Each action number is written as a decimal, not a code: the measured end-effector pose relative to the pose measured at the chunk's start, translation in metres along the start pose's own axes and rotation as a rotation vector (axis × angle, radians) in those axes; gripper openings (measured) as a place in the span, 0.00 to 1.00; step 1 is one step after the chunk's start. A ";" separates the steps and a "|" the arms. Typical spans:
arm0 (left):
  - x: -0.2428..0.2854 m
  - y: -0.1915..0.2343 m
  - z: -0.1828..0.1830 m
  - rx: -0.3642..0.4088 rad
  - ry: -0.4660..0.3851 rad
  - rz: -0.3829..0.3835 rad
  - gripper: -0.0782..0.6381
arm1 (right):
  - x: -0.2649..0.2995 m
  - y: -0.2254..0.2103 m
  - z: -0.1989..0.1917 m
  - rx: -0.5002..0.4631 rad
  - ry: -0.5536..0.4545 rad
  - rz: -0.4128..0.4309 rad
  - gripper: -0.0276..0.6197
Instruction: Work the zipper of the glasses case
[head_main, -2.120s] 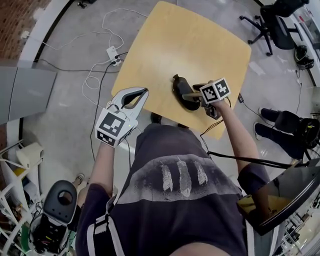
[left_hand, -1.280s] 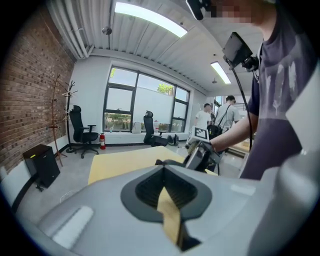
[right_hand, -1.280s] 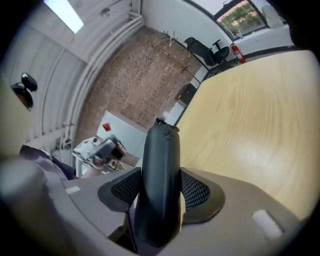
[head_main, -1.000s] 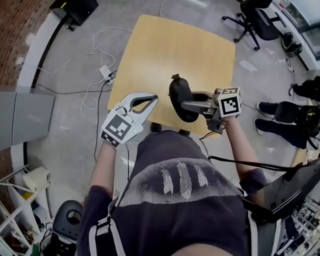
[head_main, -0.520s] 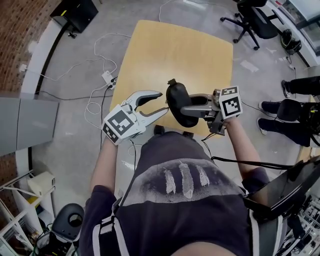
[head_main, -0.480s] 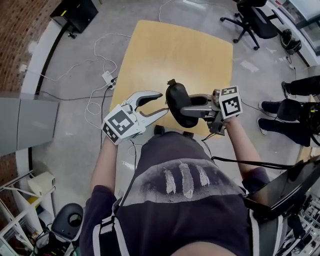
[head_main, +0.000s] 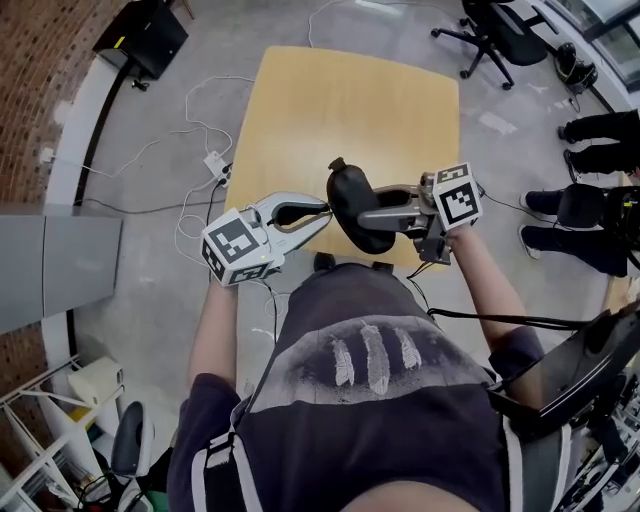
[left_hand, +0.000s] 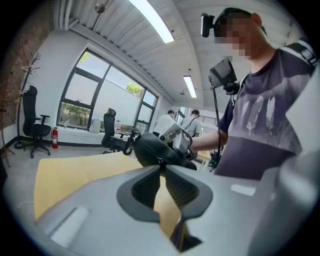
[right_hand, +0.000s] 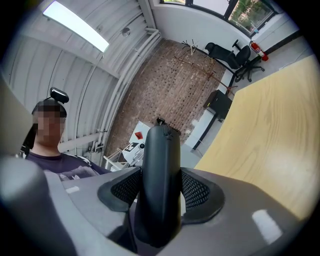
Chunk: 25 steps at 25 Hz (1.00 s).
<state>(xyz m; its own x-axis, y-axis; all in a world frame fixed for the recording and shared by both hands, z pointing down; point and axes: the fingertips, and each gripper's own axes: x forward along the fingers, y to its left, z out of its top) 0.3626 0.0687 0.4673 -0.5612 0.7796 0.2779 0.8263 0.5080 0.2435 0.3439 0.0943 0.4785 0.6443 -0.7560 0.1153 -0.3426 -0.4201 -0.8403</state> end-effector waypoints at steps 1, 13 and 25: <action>0.000 0.000 0.001 0.000 0.001 0.006 0.13 | -0.002 0.001 0.000 -0.001 -0.001 -0.001 0.43; -0.007 0.014 -0.009 0.022 0.039 0.090 0.12 | 0.008 -0.011 0.006 -0.026 -0.048 -0.090 0.43; -0.011 0.014 -0.008 -0.001 0.025 0.087 0.12 | 0.012 -0.010 0.004 0.081 -0.077 -0.041 0.42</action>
<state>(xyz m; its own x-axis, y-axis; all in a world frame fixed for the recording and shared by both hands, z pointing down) 0.3802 0.0645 0.4754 -0.4885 0.8113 0.3212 0.8718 0.4387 0.2180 0.3578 0.0918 0.4857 0.7083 -0.6971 0.1116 -0.2609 -0.4054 -0.8761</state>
